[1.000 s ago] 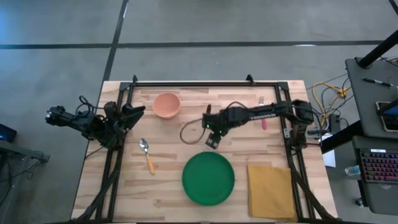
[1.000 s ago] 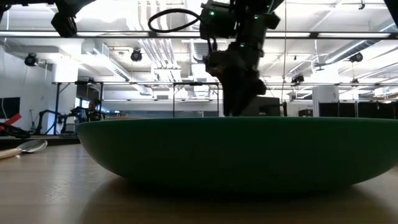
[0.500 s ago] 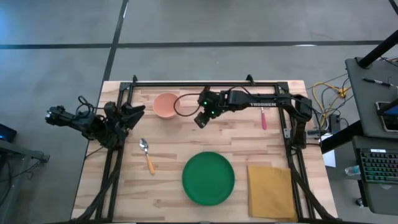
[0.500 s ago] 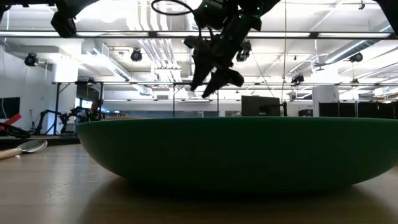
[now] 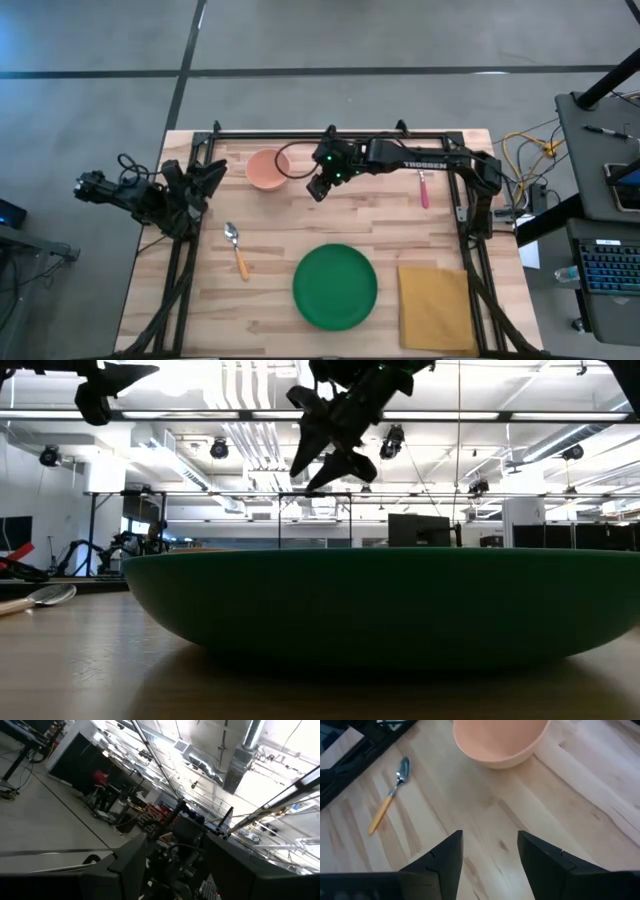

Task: Set table place
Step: Move the green plate to the bottom of the table

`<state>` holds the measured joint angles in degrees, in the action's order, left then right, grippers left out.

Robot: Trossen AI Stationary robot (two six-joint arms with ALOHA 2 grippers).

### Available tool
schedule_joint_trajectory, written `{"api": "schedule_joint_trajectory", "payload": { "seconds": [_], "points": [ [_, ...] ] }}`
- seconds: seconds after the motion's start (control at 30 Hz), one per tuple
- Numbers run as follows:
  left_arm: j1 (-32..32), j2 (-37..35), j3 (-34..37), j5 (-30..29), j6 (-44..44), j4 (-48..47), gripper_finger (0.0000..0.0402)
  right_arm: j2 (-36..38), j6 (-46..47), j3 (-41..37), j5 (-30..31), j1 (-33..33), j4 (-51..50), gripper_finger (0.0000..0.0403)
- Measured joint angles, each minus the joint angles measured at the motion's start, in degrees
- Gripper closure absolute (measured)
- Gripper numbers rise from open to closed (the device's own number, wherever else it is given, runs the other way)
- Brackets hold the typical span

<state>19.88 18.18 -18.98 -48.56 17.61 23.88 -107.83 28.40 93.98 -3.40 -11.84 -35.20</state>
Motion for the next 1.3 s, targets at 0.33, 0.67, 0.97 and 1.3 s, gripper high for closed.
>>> {"api": "schedule_joint_trajectory", "payload": {
  "seconds": [0.33, 0.67, 0.97, 1.3],
  "points": [
    [0.0, -0.3, 0.0, -1.8, 0.0, 0.2, 0.0217, 0.0, -1.9, 2.7, 0.0, -0.9, 0.4, 0.0236],
    [0.0, -0.3, 0.0, -4.0, 0.2, 1.6, 0.0217, 0.0, -2.0, 3.0, 0.0, -1.9, -1.0, 0.0241],
    [0.0, 0.2, 0.0, -3.8, 1.6, 0.8, 0.0217, 0.0, -2.7, 0.7, 1.7, -2.1, -9.6, 0.0246],
    [0.0, 0.3, 0.0, -3.8, 1.6, 0.5, 0.0217, -0.1, -2.3, -7.9, 1.9, -0.3, -26.7, 0.0317]
  ]
}}
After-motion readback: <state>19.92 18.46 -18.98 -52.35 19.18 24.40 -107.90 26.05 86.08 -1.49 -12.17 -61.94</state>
